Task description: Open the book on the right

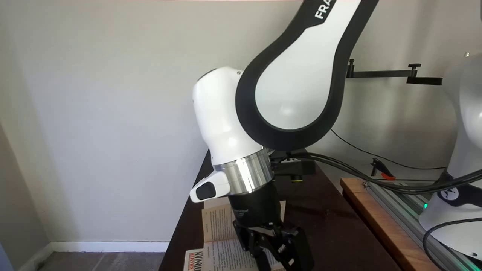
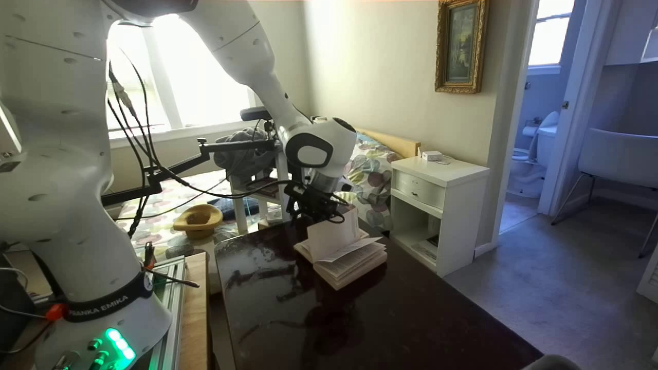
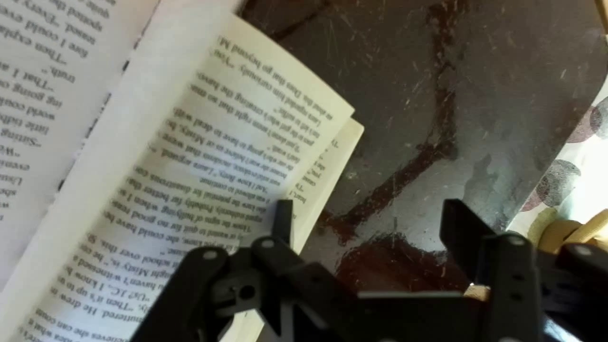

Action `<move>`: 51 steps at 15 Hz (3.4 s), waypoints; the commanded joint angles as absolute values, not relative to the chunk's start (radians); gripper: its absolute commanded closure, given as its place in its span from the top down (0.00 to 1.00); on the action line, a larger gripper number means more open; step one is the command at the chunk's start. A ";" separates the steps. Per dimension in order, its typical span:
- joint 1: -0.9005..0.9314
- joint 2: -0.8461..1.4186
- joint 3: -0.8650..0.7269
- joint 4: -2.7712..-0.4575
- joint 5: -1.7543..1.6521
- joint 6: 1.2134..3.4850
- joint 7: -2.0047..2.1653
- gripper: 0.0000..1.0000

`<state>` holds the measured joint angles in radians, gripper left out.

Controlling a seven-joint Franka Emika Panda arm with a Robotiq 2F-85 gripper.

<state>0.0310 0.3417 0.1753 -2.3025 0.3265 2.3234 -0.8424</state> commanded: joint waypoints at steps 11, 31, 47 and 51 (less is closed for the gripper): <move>0.047 0.375 0.189 -2.296 0.255 2.359 -0.801 0.78; 0.032 0.350 0.205 -2.277 0.279 2.352 -0.823 0.00; -0.013 0.275 0.227 -2.244 0.357 2.330 -0.874 0.00; -0.015 0.197 0.220 -2.254 0.394 2.336 -0.885 0.00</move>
